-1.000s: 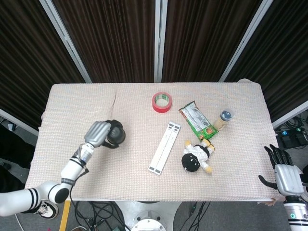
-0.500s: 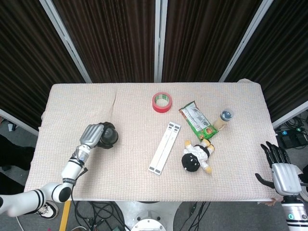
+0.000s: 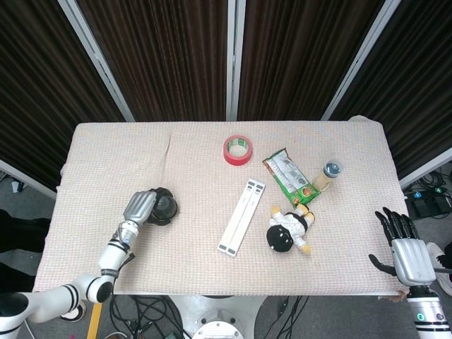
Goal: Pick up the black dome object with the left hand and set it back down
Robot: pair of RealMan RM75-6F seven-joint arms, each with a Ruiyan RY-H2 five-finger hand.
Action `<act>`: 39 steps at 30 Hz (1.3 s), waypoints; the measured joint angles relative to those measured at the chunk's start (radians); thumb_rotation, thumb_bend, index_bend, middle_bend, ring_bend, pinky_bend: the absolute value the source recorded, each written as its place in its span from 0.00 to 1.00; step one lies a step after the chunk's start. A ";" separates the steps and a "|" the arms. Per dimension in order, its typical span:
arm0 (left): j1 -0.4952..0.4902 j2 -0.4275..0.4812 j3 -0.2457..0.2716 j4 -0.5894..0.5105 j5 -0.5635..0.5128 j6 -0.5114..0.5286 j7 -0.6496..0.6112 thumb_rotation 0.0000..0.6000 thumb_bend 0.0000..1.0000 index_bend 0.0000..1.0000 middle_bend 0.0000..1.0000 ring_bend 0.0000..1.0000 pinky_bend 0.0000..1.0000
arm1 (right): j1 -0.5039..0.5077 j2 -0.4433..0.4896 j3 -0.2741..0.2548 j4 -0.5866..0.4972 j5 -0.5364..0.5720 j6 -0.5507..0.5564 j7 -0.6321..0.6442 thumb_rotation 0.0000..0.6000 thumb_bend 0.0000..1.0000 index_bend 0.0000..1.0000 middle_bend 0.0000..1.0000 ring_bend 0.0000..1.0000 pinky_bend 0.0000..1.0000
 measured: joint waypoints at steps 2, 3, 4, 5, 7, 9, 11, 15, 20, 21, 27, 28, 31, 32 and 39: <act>0.000 -0.009 0.002 0.014 0.013 -0.003 -0.017 1.00 0.14 0.29 0.38 0.27 0.38 | 0.000 0.000 0.000 0.003 0.003 -0.001 0.003 1.00 0.10 0.00 0.00 0.00 0.00; 0.000 -0.014 0.003 0.021 0.023 -0.004 -0.027 1.00 0.13 0.27 0.36 0.25 0.36 | 0.000 0.000 0.001 0.005 0.004 -0.001 0.005 1.00 0.10 0.00 0.00 0.00 0.00; 0.000 -0.017 0.004 0.027 0.030 -0.004 -0.034 1.00 0.11 0.24 0.33 0.22 0.33 | 0.000 0.000 0.001 0.006 0.006 -0.002 0.006 1.00 0.10 0.00 0.00 0.00 0.00; 0.001 -0.020 0.006 0.033 0.036 -0.004 -0.041 1.00 0.09 0.22 0.31 0.20 0.31 | 0.000 0.000 0.001 0.007 0.006 -0.003 0.008 1.00 0.10 0.00 0.00 0.00 0.00; 0.002 -0.026 0.009 0.046 0.051 -0.002 -0.054 1.00 0.06 0.18 0.27 0.16 0.27 | 0.001 -0.001 0.001 0.011 0.008 -0.005 0.011 1.00 0.10 0.00 0.00 0.00 0.00; 0.003 -0.031 0.011 0.056 0.064 0.002 -0.062 1.00 0.05 0.16 0.24 0.14 0.24 | 0.001 -0.002 0.001 0.014 0.010 -0.007 0.014 1.00 0.10 0.00 0.00 0.00 0.00; 0.005 -0.032 0.014 0.061 0.075 0.004 -0.067 1.00 0.04 0.14 0.22 0.12 0.21 | 0.001 -0.003 0.001 0.016 0.011 -0.008 0.015 1.00 0.10 0.00 0.00 0.00 0.00; 0.008 -0.029 0.020 0.056 0.090 0.004 -0.075 1.00 0.04 0.14 0.22 0.12 0.21 | 0.001 -0.004 0.001 0.018 0.010 -0.006 0.017 1.00 0.10 0.00 0.00 0.00 0.00; 0.009 -0.017 0.017 0.033 0.102 0.010 -0.074 1.00 0.04 0.14 0.22 0.12 0.21 | 0.000 -0.002 0.001 0.017 0.011 -0.004 0.017 1.00 0.10 0.00 0.00 0.00 0.00; 0.007 -0.012 0.014 0.027 0.103 0.010 -0.071 1.00 0.04 0.14 0.22 0.12 0.21 | -0.001 -0.002 0.001 0.016 0.011 -0.003 0.017 1.00 0.10 0.00 0.00 0.00 0.00; 0.002 0.021 0.001 -0.013 0.099 0.001 -0.055 1.00 0.04 0.14 0.29 0.20 0.27 | -0.001 -0.003 0.001 0.021 0.018 -0.008 0.020 1.00 0.10 0.00 0.00 0.00 0.00; 0.002 0.025 -0.001 -0.019 0.097 0.000 -0.051 1.00 0.04 0.15 0.30 0.21 0.28 | 0.000 -0.004 0.000 0.022 0.018 -0.009 0.021 1.00 0.10 0.00 0.00 0.00 0.00; 0.003 0.033 -0.005 -0.030 0.087 -0.005 -0.038 1.00 0.04 0.16 0.34 0.24 0.30 | 0.000 -0.005 0.000 0.024 0.019 -0.011 0.021 1.00 0.10 0.00 0.00 0.00 0.00; 0.004 0.034 -0.005 -0.033 0.085 -0.007 -0.034 1.00 0.04 0.17 0.35 0.25 0.31 | 0.000 -0.005 -0.001 0.024 0.019 -0.011 0.021 1.00 0.10 0.00 0.00 0.00 0.00; 0.006 0.032 -0.009 -0.037 0.075 -0.010 -0.013 1.00 0.05 0.23 0.40 0.29 0.34 | -0.001 -0.004 0.001 0.024 0.022 -0.009 0.022 1.00 0.10 0.00 0.00 0.00 0.00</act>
